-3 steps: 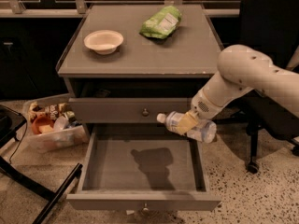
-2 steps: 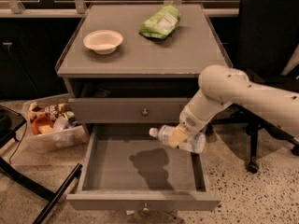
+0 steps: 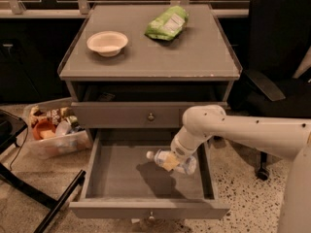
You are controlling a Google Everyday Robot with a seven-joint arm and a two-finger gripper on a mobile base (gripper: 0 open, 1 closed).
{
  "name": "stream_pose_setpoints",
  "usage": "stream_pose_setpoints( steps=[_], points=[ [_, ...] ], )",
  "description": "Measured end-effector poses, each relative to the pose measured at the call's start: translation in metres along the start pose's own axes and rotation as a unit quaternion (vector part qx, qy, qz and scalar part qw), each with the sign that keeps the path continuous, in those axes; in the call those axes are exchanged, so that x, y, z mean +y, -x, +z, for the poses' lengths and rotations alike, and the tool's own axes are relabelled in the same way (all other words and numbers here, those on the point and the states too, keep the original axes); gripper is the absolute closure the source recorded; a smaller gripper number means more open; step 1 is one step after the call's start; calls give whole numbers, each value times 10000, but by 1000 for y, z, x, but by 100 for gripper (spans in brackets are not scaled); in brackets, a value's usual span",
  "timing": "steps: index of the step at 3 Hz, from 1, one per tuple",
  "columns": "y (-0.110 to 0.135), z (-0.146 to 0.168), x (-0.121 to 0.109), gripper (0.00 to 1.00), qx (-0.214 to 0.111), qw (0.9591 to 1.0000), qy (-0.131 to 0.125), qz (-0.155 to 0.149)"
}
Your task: Place blue plastic bottle into middle drawer
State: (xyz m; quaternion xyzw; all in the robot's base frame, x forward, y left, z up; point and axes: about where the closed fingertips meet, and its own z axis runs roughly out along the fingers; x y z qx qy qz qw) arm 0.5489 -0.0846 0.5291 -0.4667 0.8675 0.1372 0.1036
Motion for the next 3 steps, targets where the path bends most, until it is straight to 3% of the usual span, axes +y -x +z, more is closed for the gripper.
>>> stream_pose_setpoints(
  steps=[1,3],
  points=[
    [2,55,-20,100,-210,9997,-119,45],
    [-8,140,-32,100,-378,9983,391,186]
  ],
)
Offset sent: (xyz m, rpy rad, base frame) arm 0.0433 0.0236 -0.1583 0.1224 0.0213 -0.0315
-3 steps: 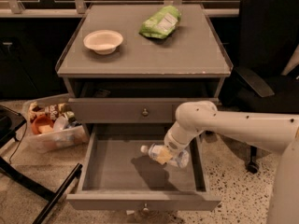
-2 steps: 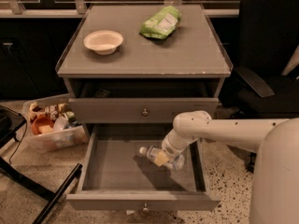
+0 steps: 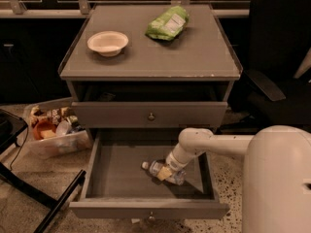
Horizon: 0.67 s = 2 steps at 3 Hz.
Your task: Place blue plastic bottle into middle drawer
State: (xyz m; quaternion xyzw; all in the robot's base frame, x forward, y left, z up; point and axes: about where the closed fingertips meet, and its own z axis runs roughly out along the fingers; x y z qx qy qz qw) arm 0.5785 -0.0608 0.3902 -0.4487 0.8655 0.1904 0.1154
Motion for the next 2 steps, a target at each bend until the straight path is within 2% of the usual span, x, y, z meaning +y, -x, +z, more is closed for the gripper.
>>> stream_pose_setpoints(
  steps=[1,2],
  points=[
    [-4,21,-1,81,-134,9995,243,141],
    [-6,28,-1,58,-267,9987,372,219]
  ],
)
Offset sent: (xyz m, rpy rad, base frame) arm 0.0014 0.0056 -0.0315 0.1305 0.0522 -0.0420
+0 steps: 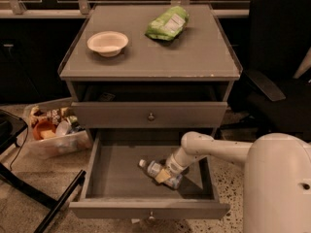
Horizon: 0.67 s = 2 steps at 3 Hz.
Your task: Place blue plastic bottle into middle drawer
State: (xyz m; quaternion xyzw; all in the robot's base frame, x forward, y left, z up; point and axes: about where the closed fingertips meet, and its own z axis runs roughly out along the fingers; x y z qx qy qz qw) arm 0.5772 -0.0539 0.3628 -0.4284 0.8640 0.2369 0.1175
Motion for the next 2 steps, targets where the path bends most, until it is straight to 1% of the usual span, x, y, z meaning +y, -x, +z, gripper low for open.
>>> stream_pose_setpoints(
  steps=[1,2],
  points=[
    [1,-1,1,35,-109,9999,65,22],
    [1,-1,1,11,-109,9999,65,22]
  ],
)
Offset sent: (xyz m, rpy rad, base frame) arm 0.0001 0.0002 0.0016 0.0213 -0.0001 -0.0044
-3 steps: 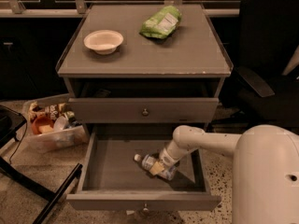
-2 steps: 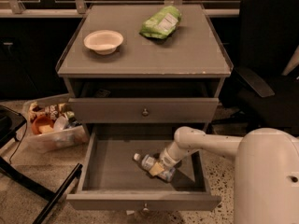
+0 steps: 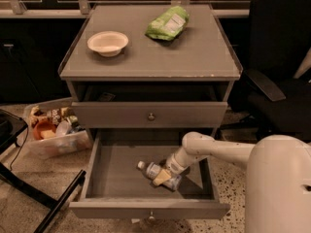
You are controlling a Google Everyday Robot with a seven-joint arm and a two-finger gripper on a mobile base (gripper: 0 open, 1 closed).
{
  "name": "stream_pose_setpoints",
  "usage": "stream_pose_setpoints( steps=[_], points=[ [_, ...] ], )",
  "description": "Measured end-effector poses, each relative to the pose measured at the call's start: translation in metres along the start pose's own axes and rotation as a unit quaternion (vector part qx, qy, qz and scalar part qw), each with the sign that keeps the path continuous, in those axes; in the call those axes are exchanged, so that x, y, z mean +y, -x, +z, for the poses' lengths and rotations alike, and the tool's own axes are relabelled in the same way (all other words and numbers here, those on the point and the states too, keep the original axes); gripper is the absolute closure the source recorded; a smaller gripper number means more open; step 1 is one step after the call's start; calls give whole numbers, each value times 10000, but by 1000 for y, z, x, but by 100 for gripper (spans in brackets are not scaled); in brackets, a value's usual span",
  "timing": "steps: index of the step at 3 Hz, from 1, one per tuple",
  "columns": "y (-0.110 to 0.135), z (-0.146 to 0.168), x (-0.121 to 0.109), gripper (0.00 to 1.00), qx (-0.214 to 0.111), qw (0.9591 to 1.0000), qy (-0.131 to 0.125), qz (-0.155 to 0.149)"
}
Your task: Place blue plastic bottle into middle drawer
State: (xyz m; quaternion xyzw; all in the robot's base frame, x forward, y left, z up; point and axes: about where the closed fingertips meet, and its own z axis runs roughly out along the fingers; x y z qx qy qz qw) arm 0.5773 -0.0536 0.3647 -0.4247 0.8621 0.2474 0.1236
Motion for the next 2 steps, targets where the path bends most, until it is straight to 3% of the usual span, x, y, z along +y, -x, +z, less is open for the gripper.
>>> stream_pose_setpoints(
  steps=[1,2],
  points=[
    [0,0,0,0,0,10000,0,0],
    [0,0,0,0,0,10000,0,0]
  ],
)
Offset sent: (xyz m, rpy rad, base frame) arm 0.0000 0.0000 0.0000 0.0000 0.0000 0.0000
